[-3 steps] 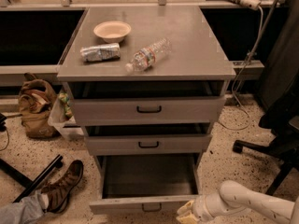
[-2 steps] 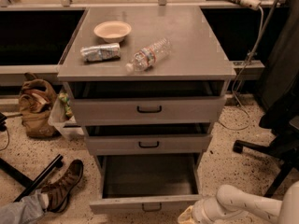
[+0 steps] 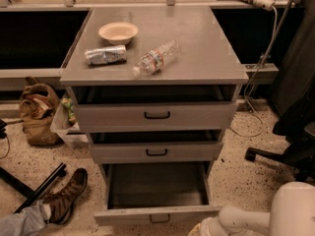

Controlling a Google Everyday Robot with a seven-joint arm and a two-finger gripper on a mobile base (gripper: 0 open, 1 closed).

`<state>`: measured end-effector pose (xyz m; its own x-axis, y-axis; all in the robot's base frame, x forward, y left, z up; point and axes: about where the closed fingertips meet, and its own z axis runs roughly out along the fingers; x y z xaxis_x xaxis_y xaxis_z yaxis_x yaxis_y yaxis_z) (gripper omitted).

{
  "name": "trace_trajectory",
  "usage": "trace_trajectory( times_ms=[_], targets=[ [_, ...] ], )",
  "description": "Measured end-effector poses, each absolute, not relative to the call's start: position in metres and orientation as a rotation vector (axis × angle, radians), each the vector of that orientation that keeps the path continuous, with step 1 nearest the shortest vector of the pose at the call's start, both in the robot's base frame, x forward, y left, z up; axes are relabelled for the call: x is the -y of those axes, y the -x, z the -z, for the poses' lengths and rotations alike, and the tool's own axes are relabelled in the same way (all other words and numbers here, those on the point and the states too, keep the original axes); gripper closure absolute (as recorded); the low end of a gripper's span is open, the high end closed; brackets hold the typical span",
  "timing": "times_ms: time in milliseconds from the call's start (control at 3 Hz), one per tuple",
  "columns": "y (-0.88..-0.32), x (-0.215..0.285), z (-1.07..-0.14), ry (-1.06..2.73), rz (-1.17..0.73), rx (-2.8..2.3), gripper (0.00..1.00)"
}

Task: Close bottom drawer

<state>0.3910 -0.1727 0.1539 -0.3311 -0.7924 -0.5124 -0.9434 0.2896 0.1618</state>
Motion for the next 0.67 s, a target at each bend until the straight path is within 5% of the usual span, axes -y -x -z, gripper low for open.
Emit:
trace_trajectory(
  times_ms=[667],
  targets=[
    [-0.387, 0.138, -0.144, 1.760, -0.393, -2.074, 1.00]
  ],
)
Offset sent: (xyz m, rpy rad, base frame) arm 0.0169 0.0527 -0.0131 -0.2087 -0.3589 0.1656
